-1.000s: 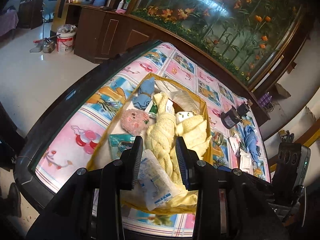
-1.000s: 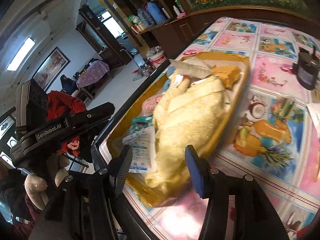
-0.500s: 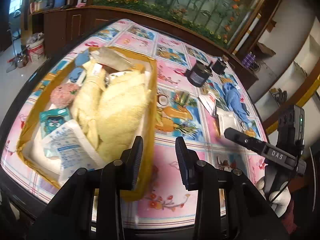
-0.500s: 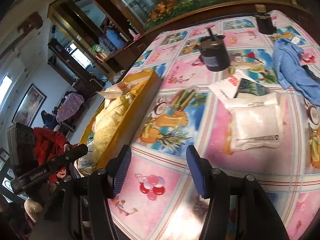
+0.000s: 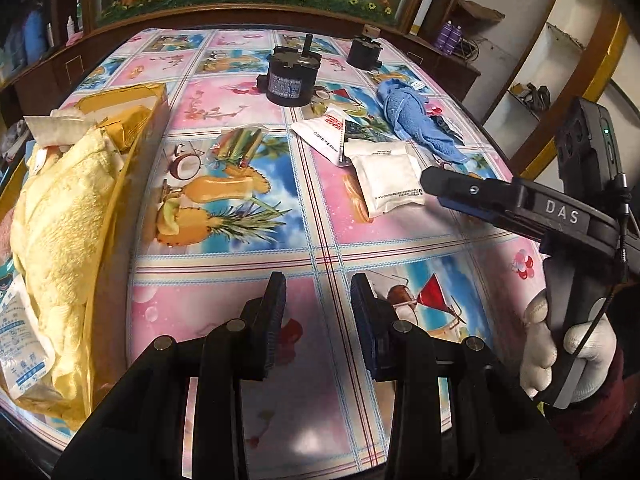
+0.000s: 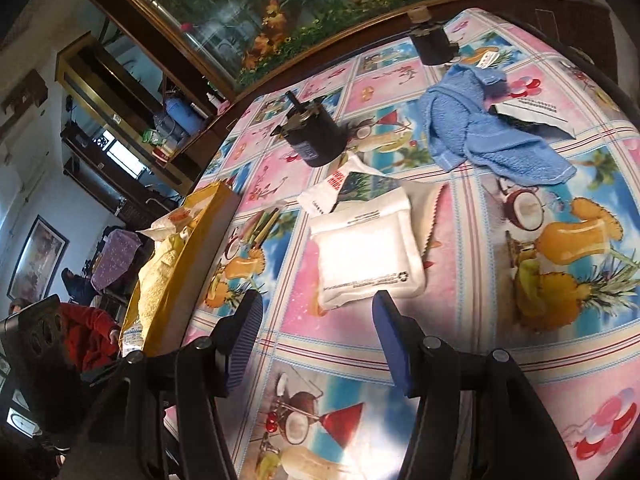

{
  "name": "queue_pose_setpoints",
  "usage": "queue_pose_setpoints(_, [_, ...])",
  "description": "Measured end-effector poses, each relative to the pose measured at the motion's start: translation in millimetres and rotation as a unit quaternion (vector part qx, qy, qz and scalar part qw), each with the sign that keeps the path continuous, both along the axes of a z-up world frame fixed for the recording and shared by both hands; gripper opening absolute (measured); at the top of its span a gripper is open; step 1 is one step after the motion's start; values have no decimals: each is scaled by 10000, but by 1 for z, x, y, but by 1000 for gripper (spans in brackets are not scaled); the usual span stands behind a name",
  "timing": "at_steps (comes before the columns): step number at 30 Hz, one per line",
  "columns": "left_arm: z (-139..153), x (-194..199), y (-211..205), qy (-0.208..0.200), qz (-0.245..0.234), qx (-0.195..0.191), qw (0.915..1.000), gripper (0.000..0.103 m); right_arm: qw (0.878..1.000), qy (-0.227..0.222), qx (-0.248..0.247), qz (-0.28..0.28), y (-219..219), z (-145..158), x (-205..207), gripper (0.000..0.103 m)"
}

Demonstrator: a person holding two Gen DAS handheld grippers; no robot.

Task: Organize soft objects
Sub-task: 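Withdraw both grippers from the tray and grasp the blue towel with the right gripper, then lift the blue towel with the right gripper while the left reaches for the white red-print bag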

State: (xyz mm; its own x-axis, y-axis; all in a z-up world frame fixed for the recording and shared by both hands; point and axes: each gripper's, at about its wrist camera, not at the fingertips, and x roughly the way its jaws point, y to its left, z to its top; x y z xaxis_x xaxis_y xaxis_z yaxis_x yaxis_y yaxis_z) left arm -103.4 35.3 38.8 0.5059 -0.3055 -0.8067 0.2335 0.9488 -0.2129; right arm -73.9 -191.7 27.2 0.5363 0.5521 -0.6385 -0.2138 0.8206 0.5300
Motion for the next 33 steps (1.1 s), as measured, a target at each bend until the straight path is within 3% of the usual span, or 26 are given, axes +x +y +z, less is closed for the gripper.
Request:
queue_pose_setpoints(13, [-23, 22, 2, 232, 187, -115, 9995, 34, 9914, -124, -779, -1045, -72, 19, 62, 57])
queue_pose_setpoints(18, [-24, 21, 1, 129, 152, -177, 9996, 40, 9909, -74, -952, -946, -59, 25, 99, 58])
queue_pose_setpoints(21, [-25, 17, -2, -25, 96, -211, 9997, 49, 9882, 76, -1260, -870, -42, 21, 122, 58])
queue_pose_setpoints(26, [-25, 10, -12, -243, -23, 41, 9997, 56, 9797, 322, -1759, -903, -21, 9, 150, 58])
queue_pose_setpoints(30, [-26, 11, -8, -224, -50, -166, 9996, 60, 9707, 357, -2227, -828, -7, 1, 162, 58])
queue_pose_setpoints(33, [-26, 11, -3, -211, -40, -348, 9992, 61, 9694, 347, -2317, -738, -4, -3, 160, 53])
